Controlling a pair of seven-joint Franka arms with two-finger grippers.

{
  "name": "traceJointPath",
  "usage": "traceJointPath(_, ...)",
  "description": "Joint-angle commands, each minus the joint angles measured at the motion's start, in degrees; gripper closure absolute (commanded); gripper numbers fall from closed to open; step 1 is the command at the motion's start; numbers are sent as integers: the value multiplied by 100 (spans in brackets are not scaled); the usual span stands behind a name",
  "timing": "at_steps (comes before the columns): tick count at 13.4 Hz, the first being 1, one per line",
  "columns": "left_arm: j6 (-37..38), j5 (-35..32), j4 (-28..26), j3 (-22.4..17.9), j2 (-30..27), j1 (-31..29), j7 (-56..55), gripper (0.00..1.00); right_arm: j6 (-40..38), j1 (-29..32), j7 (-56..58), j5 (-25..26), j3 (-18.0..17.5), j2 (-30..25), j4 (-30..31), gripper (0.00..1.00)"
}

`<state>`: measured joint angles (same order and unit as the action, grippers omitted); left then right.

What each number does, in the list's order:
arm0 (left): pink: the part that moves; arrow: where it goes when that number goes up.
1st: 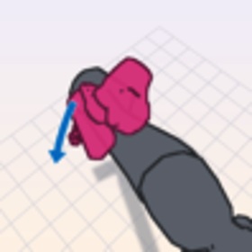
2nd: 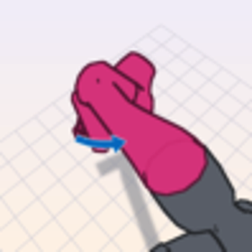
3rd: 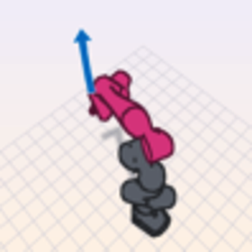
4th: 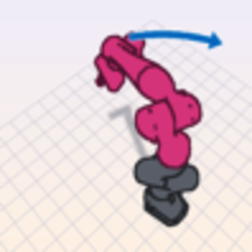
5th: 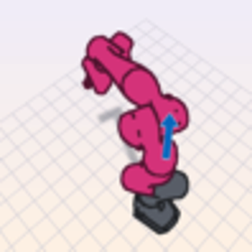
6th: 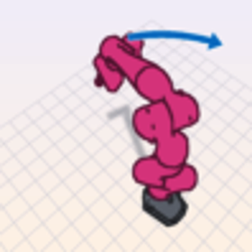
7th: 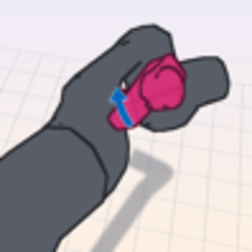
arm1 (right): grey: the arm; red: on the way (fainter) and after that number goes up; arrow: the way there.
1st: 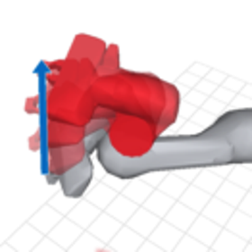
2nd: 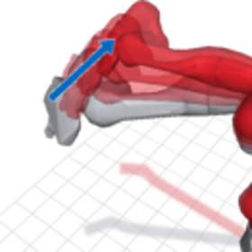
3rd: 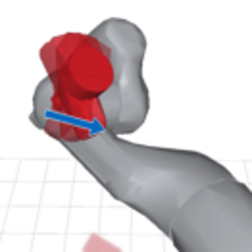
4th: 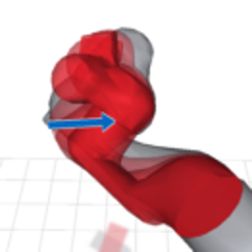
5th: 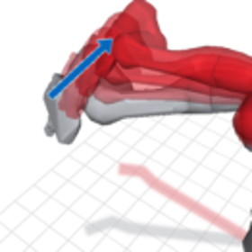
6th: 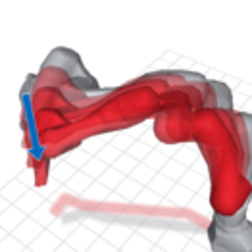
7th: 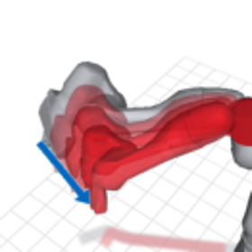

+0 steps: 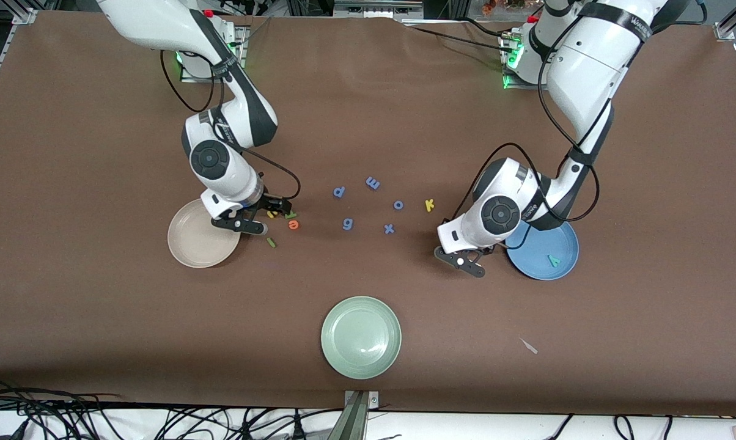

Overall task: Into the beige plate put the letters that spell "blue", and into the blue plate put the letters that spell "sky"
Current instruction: 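Grasp the yellow s with the left gripper while the right gripper reaches letters, then carry the yellow s over the blue plate and open the left gripper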

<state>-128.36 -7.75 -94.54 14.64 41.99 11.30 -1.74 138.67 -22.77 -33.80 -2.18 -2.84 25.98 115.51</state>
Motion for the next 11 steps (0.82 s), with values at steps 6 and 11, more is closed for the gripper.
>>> traceJointPath(6, -76, -341, 6, -40, 160, 100, -46, 43, 406, 19, -135, 349, 29, 346, 33, 1)
traceJointPath(11, -32, -341, 32, -49, 108, 65, -46, 100, 467, 19, -136, 358, 37, 408, 86, 12)
